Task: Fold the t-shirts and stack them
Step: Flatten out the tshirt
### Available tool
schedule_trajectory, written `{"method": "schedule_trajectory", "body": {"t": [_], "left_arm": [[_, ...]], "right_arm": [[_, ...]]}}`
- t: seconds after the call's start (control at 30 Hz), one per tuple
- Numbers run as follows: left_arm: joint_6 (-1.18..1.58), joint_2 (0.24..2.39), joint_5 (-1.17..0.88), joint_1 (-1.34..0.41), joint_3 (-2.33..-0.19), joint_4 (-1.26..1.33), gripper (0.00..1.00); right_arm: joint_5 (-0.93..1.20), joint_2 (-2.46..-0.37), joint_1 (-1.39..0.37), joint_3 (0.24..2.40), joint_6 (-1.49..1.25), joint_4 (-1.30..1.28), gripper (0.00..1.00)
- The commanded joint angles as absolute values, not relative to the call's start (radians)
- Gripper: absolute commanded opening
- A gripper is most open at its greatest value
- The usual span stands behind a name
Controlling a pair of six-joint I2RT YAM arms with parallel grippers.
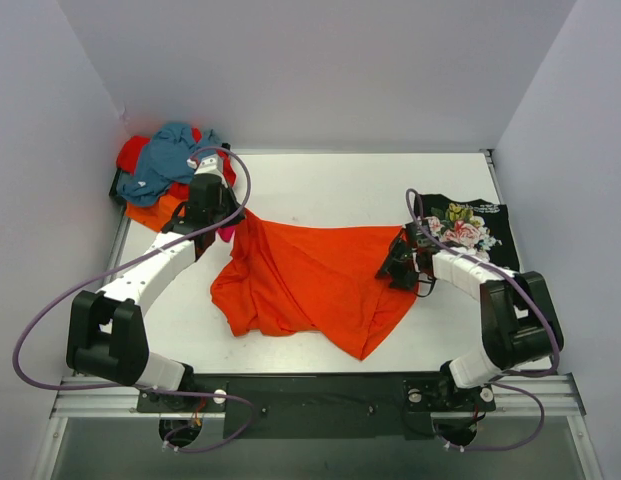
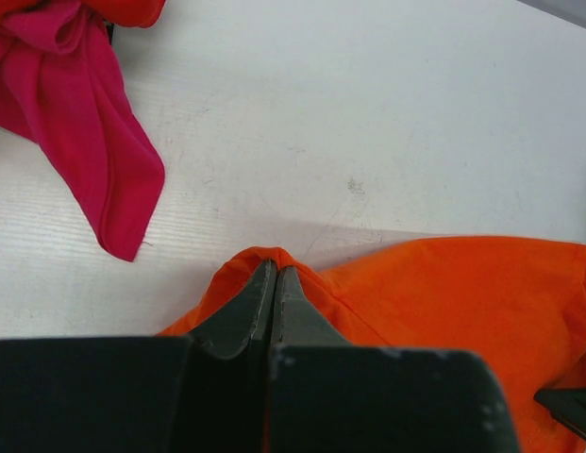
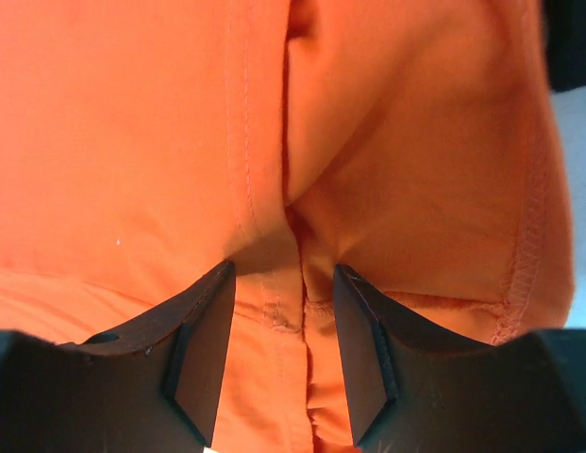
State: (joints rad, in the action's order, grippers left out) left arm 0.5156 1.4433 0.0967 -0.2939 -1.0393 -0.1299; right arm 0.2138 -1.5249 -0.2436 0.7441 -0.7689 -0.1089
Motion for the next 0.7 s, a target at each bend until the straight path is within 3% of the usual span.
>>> {"method": "schedule_trajectory", "body": {"t": [0.0, 0.67], "left_arm": [[0.515, 1.419, 0.106, -0.302, -1.055, -0.081, 0.00], [0.508, 1.408, 0.124, -0.308, -1.061, -0.095, 0.00]], "right_arm": [[0.241, -1.465, -0.278, 0.721, -0.801, -0.086, 0.41], [0.100, -1.371, -0.324, 0.782, -0.749, -0.236, 0.41]]}}
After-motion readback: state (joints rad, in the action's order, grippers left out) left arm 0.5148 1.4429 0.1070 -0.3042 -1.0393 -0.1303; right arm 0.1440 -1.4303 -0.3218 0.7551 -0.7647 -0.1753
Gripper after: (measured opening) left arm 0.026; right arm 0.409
